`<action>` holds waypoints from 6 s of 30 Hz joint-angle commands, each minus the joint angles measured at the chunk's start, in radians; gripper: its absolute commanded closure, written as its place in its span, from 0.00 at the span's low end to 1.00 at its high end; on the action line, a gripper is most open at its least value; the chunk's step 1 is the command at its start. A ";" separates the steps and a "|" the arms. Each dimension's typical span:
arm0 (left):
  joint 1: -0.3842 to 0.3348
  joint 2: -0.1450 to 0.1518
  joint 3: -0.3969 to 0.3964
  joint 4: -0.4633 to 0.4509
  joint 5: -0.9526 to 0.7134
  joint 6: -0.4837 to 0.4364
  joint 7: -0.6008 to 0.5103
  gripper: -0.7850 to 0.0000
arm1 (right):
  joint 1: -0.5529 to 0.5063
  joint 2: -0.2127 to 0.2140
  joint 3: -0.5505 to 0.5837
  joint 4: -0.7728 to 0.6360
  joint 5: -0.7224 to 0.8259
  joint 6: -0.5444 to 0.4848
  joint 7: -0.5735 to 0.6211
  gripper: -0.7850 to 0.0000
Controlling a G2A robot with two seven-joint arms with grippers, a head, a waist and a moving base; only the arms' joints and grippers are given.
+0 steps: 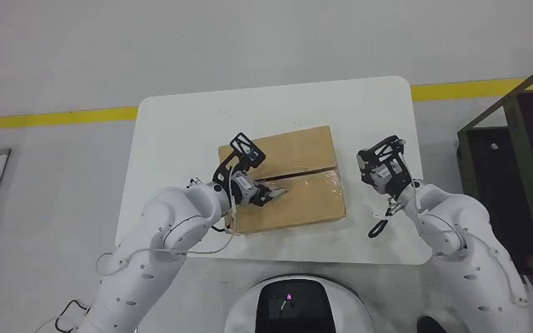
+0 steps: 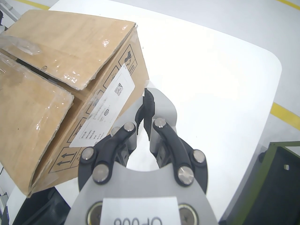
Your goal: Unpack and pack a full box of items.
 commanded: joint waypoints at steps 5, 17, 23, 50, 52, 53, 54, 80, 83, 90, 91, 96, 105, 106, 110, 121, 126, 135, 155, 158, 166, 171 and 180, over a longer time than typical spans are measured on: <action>-0.016 -0.003 0.012 0.035 0.044 0.013 0.031 0.74 | 0.005 -0.001 -0.004 0.004 0.002 0.000 -0.004 1.00; -0.026 -0.009 0.037 0.061 0.118 0.010 0.092 1.00 | 0.021 -0.005 -0.038 0.019 -0.001 0.005 -0.004 1.00; -0.017 -0.011 0.037 0.021 0.123 0.027 0.093 1.00 | 0.022 -0.006 -0.047 0.027 -0.002 0.005 -0.004 1.00; 0.074 -0.009 -0.096 -0.097 0.183 0.200 0.165 1.00 | 0.031 -0.016 -0.103 0.035 0.001 0.020 0.014 1.00; 0.086 -0.009 -0.088 -0.102 0.184 0.190 0.160 1.00 | 0.033 -0.017 -0.107 0.034 0.003 0.022 0.015 1.00; 0.090 -0.010 -0.082 -0.103 0.184 0.184 0.156 1.00 | 0.034 -0.018 -0.109 0.034 0.004 0.023 0.016 1.00; 0.093 -0.011 -0.075 -0.105 0.184 0.181 0.158 1.00 | 0.035 -0.018 -0.111 0.033 0.004 0.023 0.017 1.00; 0.070 -0.033 0.054 -0.075 0.169 0.076 0.084 0.73 | 0.070 -0.029 -0.145 0.065 0.002 0.061 0.052 1.00; 0.075 -0.035 0.050 -0.080 0.146 0.085 0.086 0.60 | 0.074 -0.030 -0.149 0.070 0.001 0.068 0.051 1.00; 0.093 -0.035 0.034 -0.109 0.060 0.064 0.068 0.00 | 0.075 -0.030 -0.135 0.075 0.012 0.069 0.053 1.00; 0.094 -0.035 0.028 -0.118 0.045 0.064 0.067 0.00 | 0.074 -0.030 -0.129 0.073 0.015 0.070 0.054 1.00; 0.101 -0.032 -0.031 -0.159 -0.020 0.083 0.083 0.00 | 0.063 -0.024 -0.084 0.052 0.028 0.067 0.060 1.00; 0.174 -0.018 -0.256 -0.232 -0.073 0.244 0.102 0.00 | 0.059 -0.013 0.017 -0.028 0.089 0.051 0.066 1.00; 0.187 -0.016 -0.285 -0.241 -0.076 0.258 0.099 0.00 | 0.064 -0.013 0.021 -0.040 0.101 0.040 0.068 1.00; 0.256 -0.009 -0.391 -0.273 -0.098 0.303 0.087 0.00 | 0.101 -0.014 0.000 -0.079 0.166 -0.038 0.058 1.00; 0.433 -0.001 -0.582 -0.346 -0.111 0.403 0.090 0.00 | 0.157 -0.021 -0.108 -0.077 0.175 -0.147 0.064 1.00; 0.473 0.000 -0.615 -0.365 -0.118 0.407 0.105 0.00 | 0.157 -0.021 -0.108 -0.077 0.175 -0.147 0.064 1.00; 0.473 0.000 -0.615 -0.365 -0.118 0.407 0.105 0.00 | 0.157 -0.021 -0.108 -0.077 0.175 -0.147 0.064 1.00; 0.473 0.000 -0.615 -0.365 -0.118 0.407 0.105 0.00 | 0.157 -0.021 -0.108 -0.077 0.175 -0.147 0.064 1.00; 0.473 0.000 -0.615 -0.365 -0.118 0.407 0.105 0.00 | 0.157 -0.021 -0.108 -0.077 0.175 -0.147 0.064 1.00; 0.473 0.000 -0.615 -0.365 -0.118 0.407 0.105 0.00 | 0.157 -0.021 -0.108 -0.077 0.175 -0.147 0.064 1.00; 0.473 0.000 -0.615 -0.365 -0.118 0.407 0.105 0.00 | 0.157 -0.021 -0.108 -0.077 0.175 -0.147 0.064 0.96; 0.473 0.000 -0.615 -0.365 -0.118 0.407 0.105 0.00 | 0.157 -0.021 -0.108 -0.077 0.175 -0.147 0.064 0.05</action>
